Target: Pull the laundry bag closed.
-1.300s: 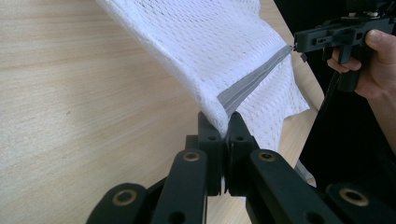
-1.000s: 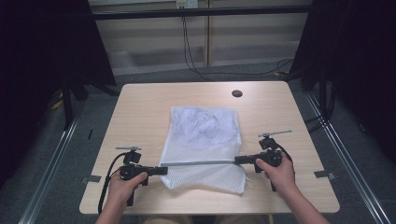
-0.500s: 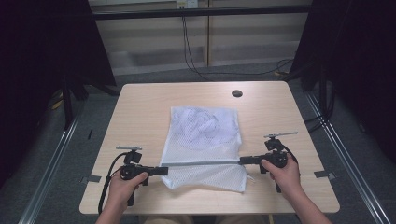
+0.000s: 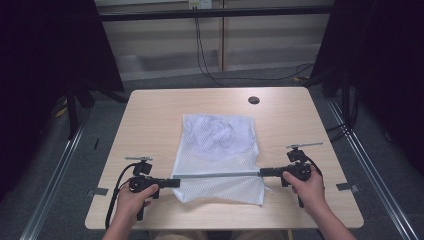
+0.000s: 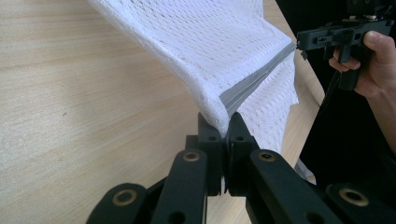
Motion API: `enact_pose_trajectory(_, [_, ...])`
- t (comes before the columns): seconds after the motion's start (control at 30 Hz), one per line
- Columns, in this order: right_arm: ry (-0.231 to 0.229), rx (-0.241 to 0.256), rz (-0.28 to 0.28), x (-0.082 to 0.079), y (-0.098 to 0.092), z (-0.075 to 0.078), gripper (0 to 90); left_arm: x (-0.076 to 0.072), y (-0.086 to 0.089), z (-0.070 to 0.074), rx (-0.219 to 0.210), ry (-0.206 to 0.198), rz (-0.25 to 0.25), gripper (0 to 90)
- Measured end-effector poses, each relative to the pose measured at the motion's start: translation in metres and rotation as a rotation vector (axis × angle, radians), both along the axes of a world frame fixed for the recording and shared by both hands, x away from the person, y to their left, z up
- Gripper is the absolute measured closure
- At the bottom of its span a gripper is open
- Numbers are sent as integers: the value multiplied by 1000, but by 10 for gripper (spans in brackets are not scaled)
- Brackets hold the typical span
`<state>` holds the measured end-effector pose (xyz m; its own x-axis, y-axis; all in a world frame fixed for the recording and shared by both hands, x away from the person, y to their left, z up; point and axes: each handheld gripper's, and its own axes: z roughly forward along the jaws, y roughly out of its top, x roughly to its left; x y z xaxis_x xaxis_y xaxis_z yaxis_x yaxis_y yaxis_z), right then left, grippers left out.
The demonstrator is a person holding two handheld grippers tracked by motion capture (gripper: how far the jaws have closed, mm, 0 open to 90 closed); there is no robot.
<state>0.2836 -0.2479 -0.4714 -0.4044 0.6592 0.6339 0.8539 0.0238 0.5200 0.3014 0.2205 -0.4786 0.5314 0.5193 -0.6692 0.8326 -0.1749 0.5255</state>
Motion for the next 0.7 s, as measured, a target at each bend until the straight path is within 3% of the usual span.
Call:
enact_pose_trajectory(0.1, [1, -8, 9, 0, 0, -1, 869, -1, 0, 1, -27, 8, 9, 868])
enact_pose_trajectory(0.2, [-6, -9, 11, 0, 1, -2, 868, -1, 0, 2, -19, -8, -5, 841])
enact_pose_trajectory(0.27, [-13, -12, 3, -1, 0, -1, 863, -1, 0, 2, -12, -34, 20, 684])
enact_pose_trajectory(0.33, [-29, -21, -5, -1, -1, 0, 839, 0, 1, 1, -16, -30, 20, 587])
enact_pose_trajectory(0.5, [-62, -26, -30, -1, -2, 1, 638, -2, -2, 4, 48, -91, 21, 304])
enact_pose_trajectory(0.7, [-123, -56, -48, 0, -1, 1, 444, 1, 3, 8, 80, -145, 72, 182])
